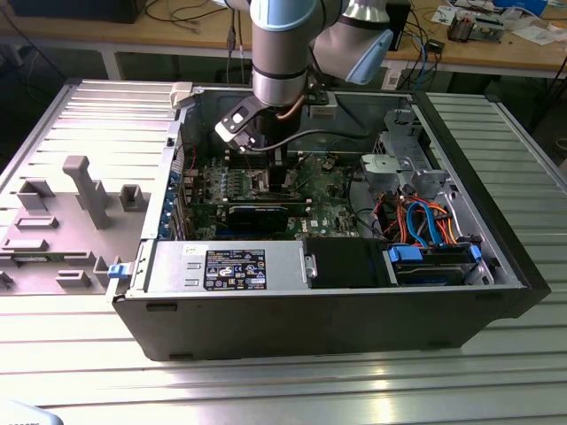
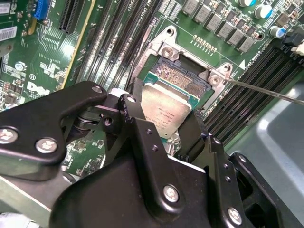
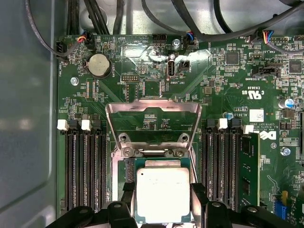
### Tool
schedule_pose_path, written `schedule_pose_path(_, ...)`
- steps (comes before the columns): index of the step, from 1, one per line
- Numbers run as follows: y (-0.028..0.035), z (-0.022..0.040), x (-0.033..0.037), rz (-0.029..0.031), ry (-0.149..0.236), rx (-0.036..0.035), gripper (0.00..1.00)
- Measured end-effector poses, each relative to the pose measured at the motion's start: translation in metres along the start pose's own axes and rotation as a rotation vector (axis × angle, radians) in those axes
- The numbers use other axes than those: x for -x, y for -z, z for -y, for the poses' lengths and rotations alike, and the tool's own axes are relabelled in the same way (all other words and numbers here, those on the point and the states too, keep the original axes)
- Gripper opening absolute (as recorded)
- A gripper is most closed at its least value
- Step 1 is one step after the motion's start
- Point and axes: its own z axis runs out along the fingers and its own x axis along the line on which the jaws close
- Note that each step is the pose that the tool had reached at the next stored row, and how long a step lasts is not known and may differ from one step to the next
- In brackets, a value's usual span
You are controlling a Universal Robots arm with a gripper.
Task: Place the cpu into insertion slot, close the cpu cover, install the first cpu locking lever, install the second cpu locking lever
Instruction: 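Place the cpu into insertion slot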
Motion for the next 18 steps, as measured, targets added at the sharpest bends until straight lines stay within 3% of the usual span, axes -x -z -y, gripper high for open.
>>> schedule_pose_path(6, -0.0011, 0.0005, -0.0059, 0.0002, 0.0, -0.0001, 0.55)
schedule_pose_path(9, -0.0049, 0.0045, -0.0082, 0.0004, -0.003, -0.0002, 0.55)
schedule_pose_path(18, -0.0102, 0.0066, -0.0094, 0.0016, -0.031, -0.0001, 0.55)
